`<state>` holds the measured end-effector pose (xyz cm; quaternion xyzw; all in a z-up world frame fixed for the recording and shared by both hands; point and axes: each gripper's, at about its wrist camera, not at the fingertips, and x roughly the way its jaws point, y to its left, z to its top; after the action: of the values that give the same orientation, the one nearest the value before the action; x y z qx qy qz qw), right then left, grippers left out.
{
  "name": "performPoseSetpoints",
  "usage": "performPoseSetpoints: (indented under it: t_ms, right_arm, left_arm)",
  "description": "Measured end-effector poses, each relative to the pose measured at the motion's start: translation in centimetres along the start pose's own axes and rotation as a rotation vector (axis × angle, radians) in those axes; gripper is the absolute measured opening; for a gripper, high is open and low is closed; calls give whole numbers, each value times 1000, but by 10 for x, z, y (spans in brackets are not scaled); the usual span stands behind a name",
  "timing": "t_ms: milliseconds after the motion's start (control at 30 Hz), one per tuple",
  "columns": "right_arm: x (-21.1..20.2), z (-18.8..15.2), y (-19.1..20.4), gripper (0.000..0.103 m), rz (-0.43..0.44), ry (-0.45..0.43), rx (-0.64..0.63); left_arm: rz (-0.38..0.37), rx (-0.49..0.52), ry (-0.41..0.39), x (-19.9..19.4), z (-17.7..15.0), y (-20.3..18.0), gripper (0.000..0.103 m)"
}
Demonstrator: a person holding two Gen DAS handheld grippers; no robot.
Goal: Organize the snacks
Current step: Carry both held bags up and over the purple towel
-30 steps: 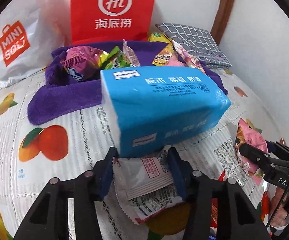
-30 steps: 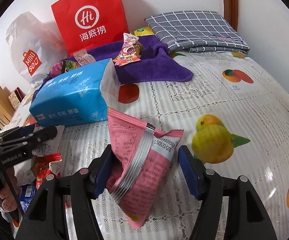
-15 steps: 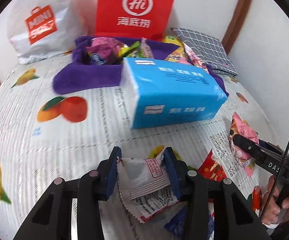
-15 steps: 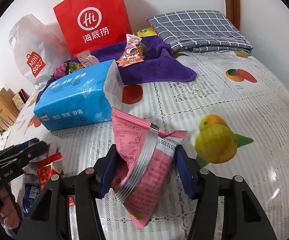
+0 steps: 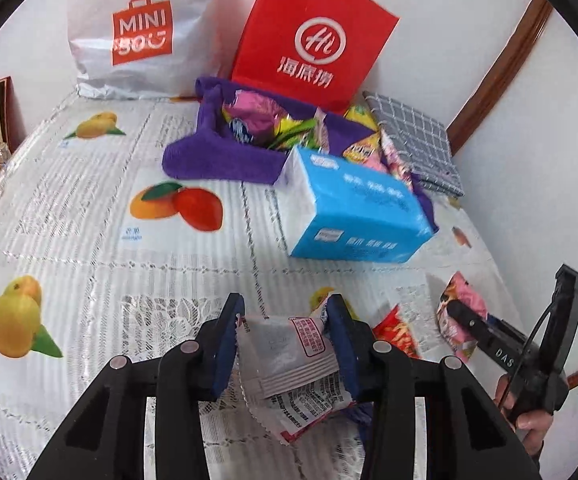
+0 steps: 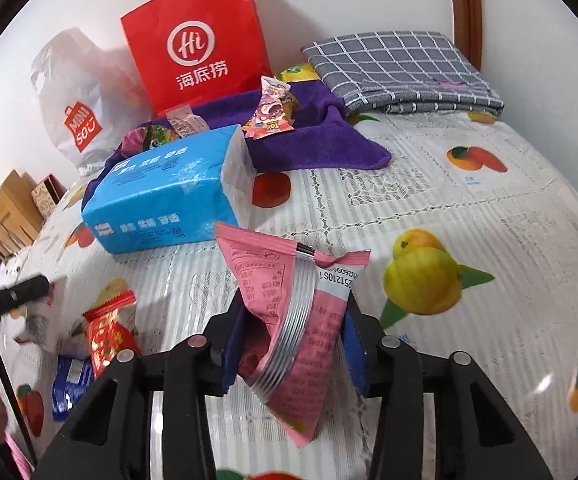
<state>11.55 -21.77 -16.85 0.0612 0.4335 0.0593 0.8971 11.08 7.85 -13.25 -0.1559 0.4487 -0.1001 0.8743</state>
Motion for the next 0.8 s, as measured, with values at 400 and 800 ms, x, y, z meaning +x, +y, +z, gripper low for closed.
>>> performPoseSetpoints:
  t_ms: [400, 800]
  right_arm:
    - [-45, 27, 16, 37, 53, -74, -44]
    - [-79, 77, 30, 37, 10, -146, -103]
  left_arm:
    - [-11, 25, -80, -35, 31, -24, 41]
    - [-17, 33, -94, -35, 70, -41, 41]
